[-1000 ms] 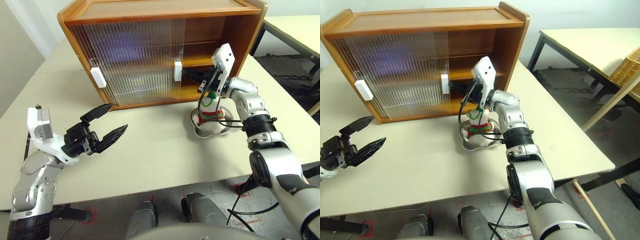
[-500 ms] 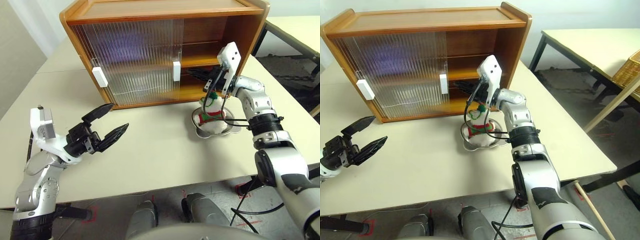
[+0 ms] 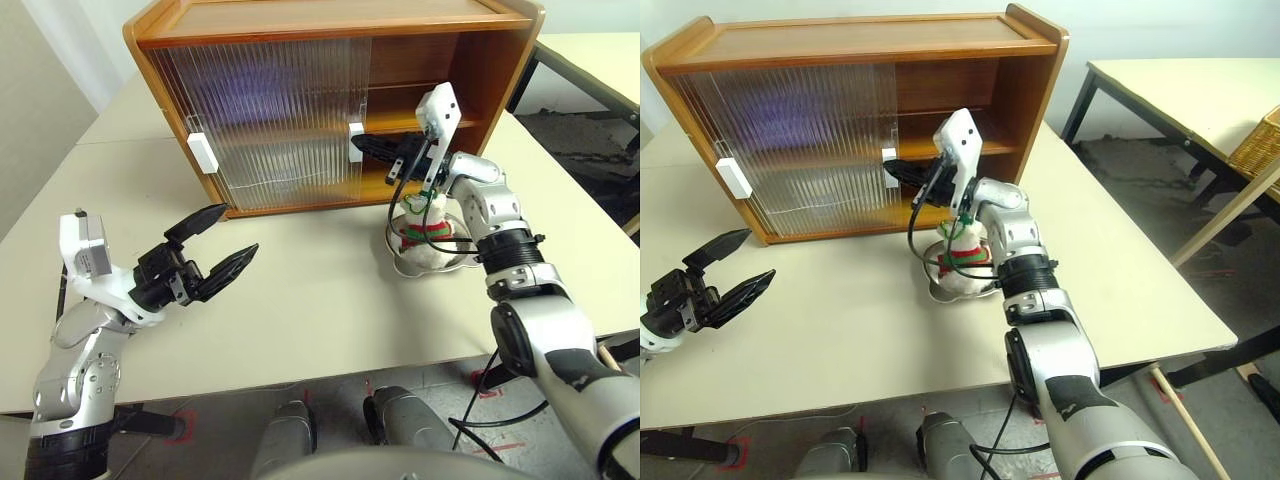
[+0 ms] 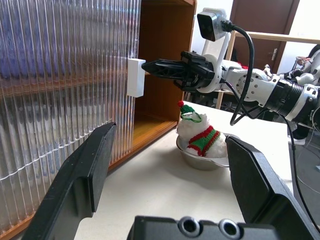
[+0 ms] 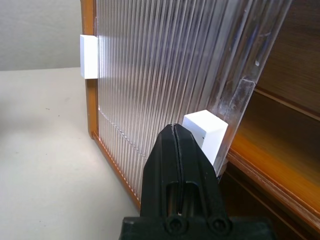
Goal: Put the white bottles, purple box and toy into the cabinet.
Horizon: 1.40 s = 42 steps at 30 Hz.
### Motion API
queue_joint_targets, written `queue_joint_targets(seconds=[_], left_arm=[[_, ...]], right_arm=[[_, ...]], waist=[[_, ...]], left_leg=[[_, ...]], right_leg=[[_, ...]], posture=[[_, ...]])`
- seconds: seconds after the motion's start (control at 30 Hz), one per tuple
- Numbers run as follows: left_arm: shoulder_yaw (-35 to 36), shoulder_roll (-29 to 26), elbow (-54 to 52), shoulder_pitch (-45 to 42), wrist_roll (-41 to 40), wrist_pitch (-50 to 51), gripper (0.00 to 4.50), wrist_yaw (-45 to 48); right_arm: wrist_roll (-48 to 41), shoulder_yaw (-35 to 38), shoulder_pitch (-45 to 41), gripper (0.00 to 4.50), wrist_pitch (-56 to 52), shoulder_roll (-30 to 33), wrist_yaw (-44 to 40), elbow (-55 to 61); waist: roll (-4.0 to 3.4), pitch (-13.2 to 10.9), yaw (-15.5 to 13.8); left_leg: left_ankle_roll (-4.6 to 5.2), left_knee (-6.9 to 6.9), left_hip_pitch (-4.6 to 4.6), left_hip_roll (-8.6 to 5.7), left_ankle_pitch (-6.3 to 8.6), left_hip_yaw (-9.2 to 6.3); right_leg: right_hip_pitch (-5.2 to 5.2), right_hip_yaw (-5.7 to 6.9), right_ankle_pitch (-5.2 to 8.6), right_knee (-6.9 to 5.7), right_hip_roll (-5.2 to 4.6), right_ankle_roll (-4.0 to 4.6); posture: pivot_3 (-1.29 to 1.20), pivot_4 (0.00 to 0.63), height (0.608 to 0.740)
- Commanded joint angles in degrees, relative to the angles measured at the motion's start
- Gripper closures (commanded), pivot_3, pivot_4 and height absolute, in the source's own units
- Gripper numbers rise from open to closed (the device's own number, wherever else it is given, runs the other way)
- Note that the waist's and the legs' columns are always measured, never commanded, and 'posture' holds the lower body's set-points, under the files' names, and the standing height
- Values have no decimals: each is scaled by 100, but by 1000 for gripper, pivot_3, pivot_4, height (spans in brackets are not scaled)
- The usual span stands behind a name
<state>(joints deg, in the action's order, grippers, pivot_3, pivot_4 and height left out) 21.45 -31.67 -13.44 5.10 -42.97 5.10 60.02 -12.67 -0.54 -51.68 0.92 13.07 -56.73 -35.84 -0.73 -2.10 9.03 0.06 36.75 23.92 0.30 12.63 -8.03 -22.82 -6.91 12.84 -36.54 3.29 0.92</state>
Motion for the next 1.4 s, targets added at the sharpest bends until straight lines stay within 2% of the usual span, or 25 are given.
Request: queue_joint_targets(seconds=[0.03, 0.3, 0.57, 0.87, 1.0, 1.17, 1.27, 1.4], left_arm=[[-15, 7, 104, 6, 64, -43, 0, 35], [-61, 50, 218, -10, 89, -120, 0, 114], [-84, 50, 251, -30, 134, -178, 0, 156], [-71, 55, 208, 64, 139, -209, 0, 144], [-66, 69, 207, 75, 144, -227, 0, 146], [-62, 101, 200, 113, 151, -253, 0, 157], [-52, 114, 243, 110, 152, -290, 0, 182], [-113, 106, 347, -25, 176, -317, 0, 239]], right_arm=[[-24, -42, -26, 4476, -82, 64, -59, 117], [61, 87, -75, 4476, -28, 583, 22, -190], [220, 13, -232, 4476, 207, 381, 166, -601], [105, -42, -328, 4476, 63, 84, 6, -324], [132, -26, -236, 4476, 31, 210, -50, -253], [195, 17, -79, 4476, -102, 702, -189, -147], [72, -92, 137, 3861, -838, 1434, -945, 243], [20, -214, 487, 2432, -1773, 2107, -1293, 1135]], waist=[[0, 0, -3], [0, 0, -43], [-3, -2, -21], [-5, -3, -19], [-5, -3, -18], [-5, -3, -70], [-4, -3, -171], [-4, -3, -210]], left_leg=[[0, 0, 0, 0, 0, 0], [0, 0, 2, 0, 0, 2], [0, -2, -2, 4, 0, 2], [-3, -6, 4, 4, 2, 2], [-3, -17, 3, 5, 2, 3], [-3, -25, 3, 5, 2, 3], [-3, -24, 5, 5, 2, 6], [-3, -24, 2, 6, 2, 28]], right_leg=[[0, 0, 0, 0, 0, 0], [0, -1, 0, 0, -1, 0], [-2, -1, -1, -6, 3, 1], [-11, -3, 4, -4, 3, 6], [-15, -3, 6, -5, 4, 10], [-15, -3, 9, -3, 3, 12], [-11, -2, 13, 1, 2, 7], [-9, -9, 18, 2, -1, 3]], posture=[[-176, 50, 740], [-185, 55, 740], [-174, 61, 740], [-166, 64, 740], [-162, 64, 740], [-162, 62, 740], [-167, 61, 740], [-177, 58, 740]])
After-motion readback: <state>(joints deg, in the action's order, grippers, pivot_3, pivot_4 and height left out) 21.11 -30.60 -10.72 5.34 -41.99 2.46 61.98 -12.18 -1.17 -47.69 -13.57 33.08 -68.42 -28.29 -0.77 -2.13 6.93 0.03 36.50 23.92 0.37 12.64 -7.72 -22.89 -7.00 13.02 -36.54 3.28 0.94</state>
